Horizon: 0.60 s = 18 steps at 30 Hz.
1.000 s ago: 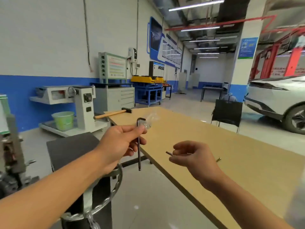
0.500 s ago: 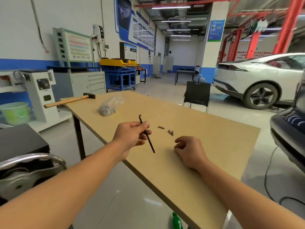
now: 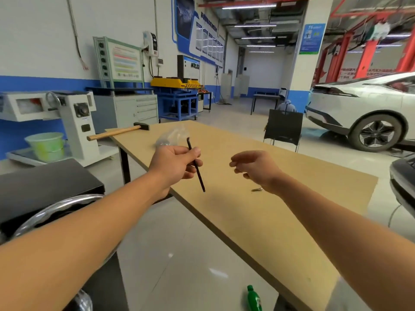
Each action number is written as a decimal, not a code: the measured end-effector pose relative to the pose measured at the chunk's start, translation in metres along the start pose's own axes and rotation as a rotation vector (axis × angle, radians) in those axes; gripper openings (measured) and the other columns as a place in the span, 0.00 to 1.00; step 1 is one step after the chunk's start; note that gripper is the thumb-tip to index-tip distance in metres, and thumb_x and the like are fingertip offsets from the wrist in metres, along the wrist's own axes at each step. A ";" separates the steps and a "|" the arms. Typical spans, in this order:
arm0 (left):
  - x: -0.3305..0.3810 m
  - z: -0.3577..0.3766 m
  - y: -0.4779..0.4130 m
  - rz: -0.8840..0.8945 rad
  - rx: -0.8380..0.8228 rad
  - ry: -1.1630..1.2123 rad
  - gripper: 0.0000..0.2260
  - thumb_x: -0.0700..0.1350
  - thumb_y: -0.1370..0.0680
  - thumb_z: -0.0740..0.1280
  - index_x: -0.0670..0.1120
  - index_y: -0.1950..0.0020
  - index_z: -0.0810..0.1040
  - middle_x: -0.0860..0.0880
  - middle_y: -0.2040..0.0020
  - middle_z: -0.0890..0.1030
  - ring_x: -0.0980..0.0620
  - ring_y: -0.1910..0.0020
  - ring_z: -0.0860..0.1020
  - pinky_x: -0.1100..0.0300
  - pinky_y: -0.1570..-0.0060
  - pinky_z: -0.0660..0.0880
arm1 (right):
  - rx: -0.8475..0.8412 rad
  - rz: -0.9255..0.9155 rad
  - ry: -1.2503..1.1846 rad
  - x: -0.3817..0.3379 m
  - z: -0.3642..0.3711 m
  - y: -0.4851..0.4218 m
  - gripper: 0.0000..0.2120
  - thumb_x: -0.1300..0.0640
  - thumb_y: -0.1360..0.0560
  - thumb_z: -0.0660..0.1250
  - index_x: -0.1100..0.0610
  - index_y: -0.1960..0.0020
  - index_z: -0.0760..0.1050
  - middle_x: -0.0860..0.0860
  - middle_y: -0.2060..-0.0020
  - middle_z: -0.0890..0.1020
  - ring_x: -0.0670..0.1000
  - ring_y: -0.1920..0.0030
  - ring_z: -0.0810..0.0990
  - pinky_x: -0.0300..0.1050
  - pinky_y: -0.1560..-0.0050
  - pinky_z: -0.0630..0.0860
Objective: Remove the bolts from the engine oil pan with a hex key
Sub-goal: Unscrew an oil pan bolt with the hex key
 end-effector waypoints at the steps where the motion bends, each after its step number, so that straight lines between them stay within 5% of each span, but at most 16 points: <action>1: 0.010 -0.016 0.004 0.027 0.019 -0.029 0.07 0.45 0.22 0.70 0.42 0.53 0.84 0.45 0.60 0.86 0.53 0.66 0.78 0.63 0.67 0.77 | -0.096 -0.001 -0.024 -0.021 0.015 0.005 0.11 0.68 0.22 0.66 0.54 0.48 0.82 0.48 0.55 0.87 0.49 0.53 0.83 0.38 0.58 0.78; 5: 0.055 -0.082 0.033 0.152 0.082 -0.163 0.08 0.46 0.21 0.70 0.43 0.54 0.85 0.46 0.60 0.86 0.53 0.66 0.79 0.62 0.65 0.78 | -0.366 -0.137 0.058 -0.117 0.086 0.035 0.05 0.57 0.22 0.69 0.50 0.49 0.83 0.46 0.54 0.87 0.47 0.54 0.84 0.42 0.56 0.78; 8: 0.095 -0.144 0.067 0.249 0.136 -0.268 0.08 0.46 0.22 0.71 0.46 0.58 0.85 0.48 0.62 0.86 0.57 0.68 0.79 0.64 0.67 0.77 | -0.463 -0.398 0.153 -0.189 0.154 0.074 0.04 0.54 0.23 0.71 0.50 0.50 0.83 0.43 0.58 0.86 0.42 0.60 0.83 0.35 0.62 0.75; 12: 0.134 -0.242 0.125 0.298 0.232 -0.432 0.10 0.47 0.23 0.72 0.47 0.64 0.86 0.47 0.65 0.85 0.56 0.69 0.80 0.63 0.65 0.79 | -0.536 -0.580 -0.190 -0.262 0.241 0.131 0.03 0.59 0.25 0.73 0.57 0.52 0.84 0.46 0.68 0.83 0.40 0.69 0.78 0.29 0.68 0.72; 15: 0.150 -0.307 0.171 0.307 0.293 -0.475 0.09 0.45 0.24 0.72 0.47 0.64 0.86 0.47 0.65 0.85 0.56 0.69 0.79 0.63 0.66 0.79 | -0.504 -0.669 -0.345 -0.301 0.299 0.160 0.07 0.60 0.26 0.75 0.65 0.57 0.83 0.58 0.69 0.81 0.44 0.70 0.75 0.34 0.68 0.72; 18: 0.163 -0.363 0.213 0.351 0.409 -0.511 0.09 0.43 0.23 0.72 0.46 0.64 0.85 0.48 0.67 0.84 0.56 0.70 0.78 0.63 0.66 0.80 | -0.533 -0.728 -0.422 -0.332 0.356 0.181 0.09 0.59 0.26 0.76 0.64 0.59 0.83 0.51 0.73 0.78 0.43 0.72 0.71 0.38 0.67 0.68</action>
Point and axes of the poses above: each hand's wrist, its own y-axis away from the middle knuckle, its own z-axis out of the palm, x = y × z, the point moved 8 cm from there along -y, towards the middle knuckle
